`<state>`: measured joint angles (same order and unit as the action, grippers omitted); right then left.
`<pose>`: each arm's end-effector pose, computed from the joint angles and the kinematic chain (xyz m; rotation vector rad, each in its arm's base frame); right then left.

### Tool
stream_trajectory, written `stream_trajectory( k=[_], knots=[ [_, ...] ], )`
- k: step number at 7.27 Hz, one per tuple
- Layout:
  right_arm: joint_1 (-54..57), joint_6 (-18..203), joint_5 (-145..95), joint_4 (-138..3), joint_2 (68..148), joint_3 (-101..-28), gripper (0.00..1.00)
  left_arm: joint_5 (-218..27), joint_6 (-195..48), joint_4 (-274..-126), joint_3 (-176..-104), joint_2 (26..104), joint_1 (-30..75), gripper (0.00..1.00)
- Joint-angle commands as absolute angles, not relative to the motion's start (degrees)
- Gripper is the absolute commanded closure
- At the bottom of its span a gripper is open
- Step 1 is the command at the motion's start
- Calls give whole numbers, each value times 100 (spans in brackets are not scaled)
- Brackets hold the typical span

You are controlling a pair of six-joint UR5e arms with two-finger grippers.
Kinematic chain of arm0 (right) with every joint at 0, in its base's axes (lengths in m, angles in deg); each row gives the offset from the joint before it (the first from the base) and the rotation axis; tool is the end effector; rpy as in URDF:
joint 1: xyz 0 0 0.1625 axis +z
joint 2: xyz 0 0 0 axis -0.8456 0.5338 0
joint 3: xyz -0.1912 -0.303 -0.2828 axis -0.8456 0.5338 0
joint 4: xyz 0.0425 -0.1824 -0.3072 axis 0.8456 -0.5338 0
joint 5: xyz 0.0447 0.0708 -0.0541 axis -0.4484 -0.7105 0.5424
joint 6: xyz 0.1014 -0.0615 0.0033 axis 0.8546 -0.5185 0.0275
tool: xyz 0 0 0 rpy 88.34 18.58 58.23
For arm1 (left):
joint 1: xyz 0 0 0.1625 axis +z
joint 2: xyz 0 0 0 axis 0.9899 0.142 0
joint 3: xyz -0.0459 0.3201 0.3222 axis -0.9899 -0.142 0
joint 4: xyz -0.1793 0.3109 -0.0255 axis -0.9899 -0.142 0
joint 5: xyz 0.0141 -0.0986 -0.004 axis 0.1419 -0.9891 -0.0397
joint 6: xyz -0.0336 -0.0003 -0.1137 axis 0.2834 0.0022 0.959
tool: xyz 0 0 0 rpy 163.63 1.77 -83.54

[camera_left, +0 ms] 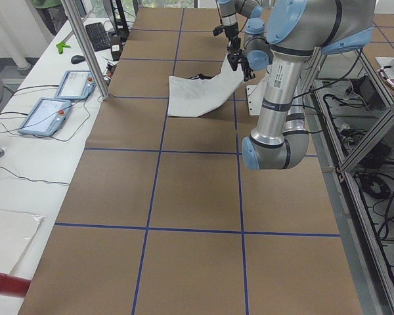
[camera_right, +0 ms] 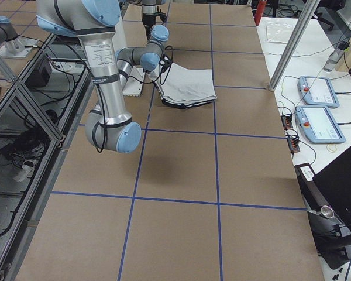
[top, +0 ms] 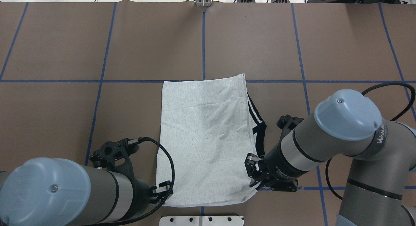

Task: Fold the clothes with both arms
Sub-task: 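Grasp the shirt's near edge with both grippers and lift it away from the robot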

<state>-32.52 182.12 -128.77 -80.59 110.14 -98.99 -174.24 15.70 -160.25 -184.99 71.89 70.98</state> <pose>-0.3945 -0.2545 0.2921 -0.5192 -0.9759 0.3401 0.4280 -0.1958 0.2247 -0.1956 1.0328 -0.2967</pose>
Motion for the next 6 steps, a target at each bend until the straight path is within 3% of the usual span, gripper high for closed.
stream_trajectory(
  k=[1, 6],
  knots=[
    [-2709, 18129, -12835, -8043, 10564, -9393, 100, -17432, 1340, -16061, -18349, 7244, 6649, 100],
    [-1881, 17461, -12808, -8043, 9658, -7997, 100, -17441, 644, -17438, -16979, 7314, 5408, 100]
  ],
)
